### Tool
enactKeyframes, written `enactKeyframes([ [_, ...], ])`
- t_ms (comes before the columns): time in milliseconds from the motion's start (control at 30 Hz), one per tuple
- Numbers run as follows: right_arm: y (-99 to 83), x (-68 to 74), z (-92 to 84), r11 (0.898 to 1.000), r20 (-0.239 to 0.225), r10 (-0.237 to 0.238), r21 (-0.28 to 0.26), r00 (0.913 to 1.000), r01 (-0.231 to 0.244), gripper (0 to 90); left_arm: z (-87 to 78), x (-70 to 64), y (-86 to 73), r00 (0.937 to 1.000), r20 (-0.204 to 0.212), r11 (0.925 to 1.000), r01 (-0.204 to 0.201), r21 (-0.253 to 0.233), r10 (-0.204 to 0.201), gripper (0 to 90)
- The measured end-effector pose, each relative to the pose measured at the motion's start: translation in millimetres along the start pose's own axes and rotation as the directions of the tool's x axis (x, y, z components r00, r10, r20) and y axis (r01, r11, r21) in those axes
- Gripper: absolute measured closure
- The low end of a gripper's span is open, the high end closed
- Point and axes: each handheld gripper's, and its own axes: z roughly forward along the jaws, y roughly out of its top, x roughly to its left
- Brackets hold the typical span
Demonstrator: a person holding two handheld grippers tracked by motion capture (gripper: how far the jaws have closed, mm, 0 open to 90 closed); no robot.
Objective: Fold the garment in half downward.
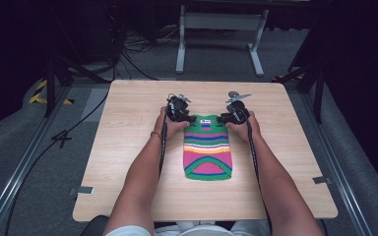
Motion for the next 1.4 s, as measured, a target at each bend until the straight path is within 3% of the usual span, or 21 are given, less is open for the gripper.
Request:
enactKeyframes([
  [133, -1.7, 1.1, -0.5, 1.000, -0.023, -0.003, 0.000, 0.9997, 0.003, 76.3, 0.1, -2.9, 1.3, 0.9996, 0.030, 0.9999, 0.001, 0.012, -0.002, 75.2],
  [233, -0.6, 3.3, -0.5, 1.000, -0.022, -0.025, 0.006, 0.9994, 0.025, 81.1, 0.3, -5.8, 3.2, 0.9995, 0.025, 0.9995, -0.022, 0.023, 0.021, 80.5],
  [367, 0.2, 4.4, -0.6, 0.999, -0.021, -0.036, 0.001, 0.9991, 0.036, 84.4, 0.7, -8.8, 5.6, 0.9991, 0.004, 0.9987, -0.042, 0.029, 0.041, 82.2],
  [500, 2.2, 5.3, -0.4, 0.999, -0.002, -0.051, -0.014, 0.9987, 0.051, 85.5, 0.6, -9.1, 8.3, 0.9990, -0.033, 0.9995, -0.028, 0.015, 0.029, 82.5],
  [700, 15.8, 8.2, -10.0, 0.993, 0.019, -0.081, -0.081, 0.9965, 0.083, 85.8, -10.2, -9.7, 17.0, 0.9951, -0.092, 0.9974, -0.042, -0.058, 0.037, 82.1],
  [933, 33.9, 13.2, -32.9, 0.977, 0.033, -0.126, -0.167, 0.9914, 0.130, 85.8, -36.5, -12.6, 31.0, 0.9885, -0.128, 0.9846, -0.099, -0.144, 0.080, 82.1],
  [1033, 41.6, 15.0, -43.3, 0.969, 0.050, -0.145, -0.197, 0.9882, 0.152, 85.8, -40.9, -14.4, 34.9, 0.9862, -0.135, 0.9827, -0.115, -0.146, 0.095, 82.0],
  [1067, 44.2, 15.4, -47.1, 0.965, 0.049, -0.153, -0.206, 0.9871, 0.159, 85.8, -46.7, -17.1, 38.8, 0.9853, -0.142, 0.9784, -0.119, -0.169, 0.095, 82.0],
  [1133, 45.8, 16.0, -49.8, 0.963, 0.052, -0.156, -0.215, 0.9864, 0.163, 85.8, -50.0, -18.3, 40.3, 0.9851, -0.140, 0.9765, -0.124, -0.176, 0.100, 82.1],
  [1200, 47.4, 17.7, -56.3, 0.957, 0.050, -0.169, -0.231, 0.9843, 0.176, 85.8, -56.2, -19.7, 40.3, 0.9774, -0.153, 0.9712, -0.171, -0.166, 0.146, 82.1],
  [1367, 41.2, 23.2, -63.6, 0.946, 0.019, -0.197, -0.259, 0.9803, 0.195, 85.8, -61.7, -22.5, 32.9, 0.9729, -0.138, 0.9661, -0.206, -0.156, 0.185, 82.0],
  [1400, 38.8, 24.3, -64.3, 0.945, 0.009, -0.202, -0.260, 0.9793, 0.198, 85.7, -62.1, -23.6, 32.1, 0.9696, -0.146, 0.9648, -0.218, -0.148, 0.196, 82.1],
])
